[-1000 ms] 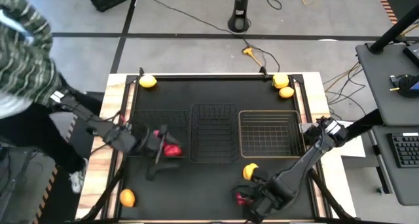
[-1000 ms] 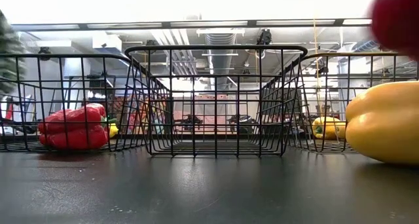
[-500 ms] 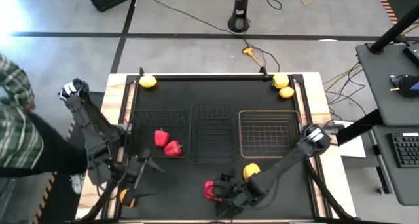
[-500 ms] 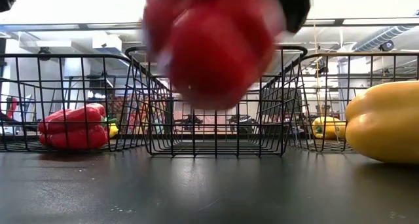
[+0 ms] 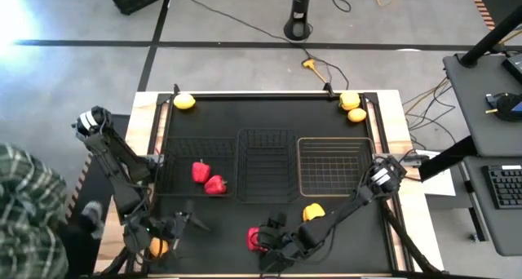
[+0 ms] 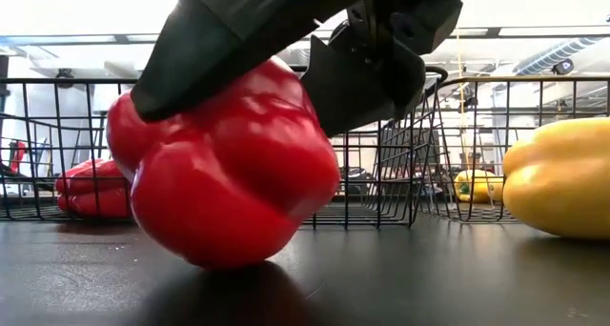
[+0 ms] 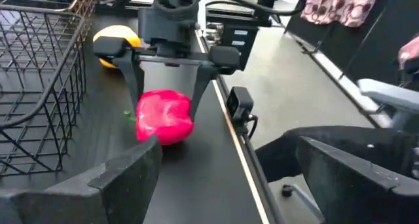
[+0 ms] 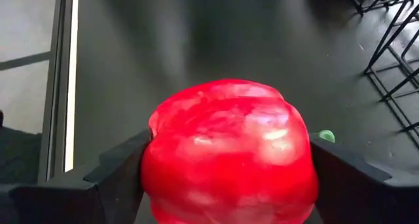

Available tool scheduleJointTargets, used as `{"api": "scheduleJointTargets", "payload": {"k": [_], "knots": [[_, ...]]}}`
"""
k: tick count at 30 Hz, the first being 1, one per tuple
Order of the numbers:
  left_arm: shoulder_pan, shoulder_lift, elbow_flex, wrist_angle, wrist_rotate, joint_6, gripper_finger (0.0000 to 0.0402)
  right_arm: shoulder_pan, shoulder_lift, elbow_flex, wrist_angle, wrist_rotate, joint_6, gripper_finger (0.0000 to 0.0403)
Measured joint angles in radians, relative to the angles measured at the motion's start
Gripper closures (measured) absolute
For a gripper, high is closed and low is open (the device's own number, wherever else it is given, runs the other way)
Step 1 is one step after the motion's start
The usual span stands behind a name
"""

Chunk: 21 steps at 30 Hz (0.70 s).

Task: Sort produce into baskets
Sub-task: Put the red bell pepper into the left black wire basket

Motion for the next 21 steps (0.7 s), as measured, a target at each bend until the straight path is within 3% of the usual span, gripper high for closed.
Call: {"api": "scheduleJointTargets", "payload": {"k": [8, 21], "knots": [[0.065, 0.076, 0.0, 0.032, -0.025, -0.007, 0.0057, -0.002, -0.049, -0.003, -0.043, -0.029, 0.006, 0.0012], [0.205, 0.247, 0.001, 0.172, 0.055, 0.081, 0.0004, 0.002, -0.149, -0.003, -0.149, -0.053, 0.055, 0.0005]]}}
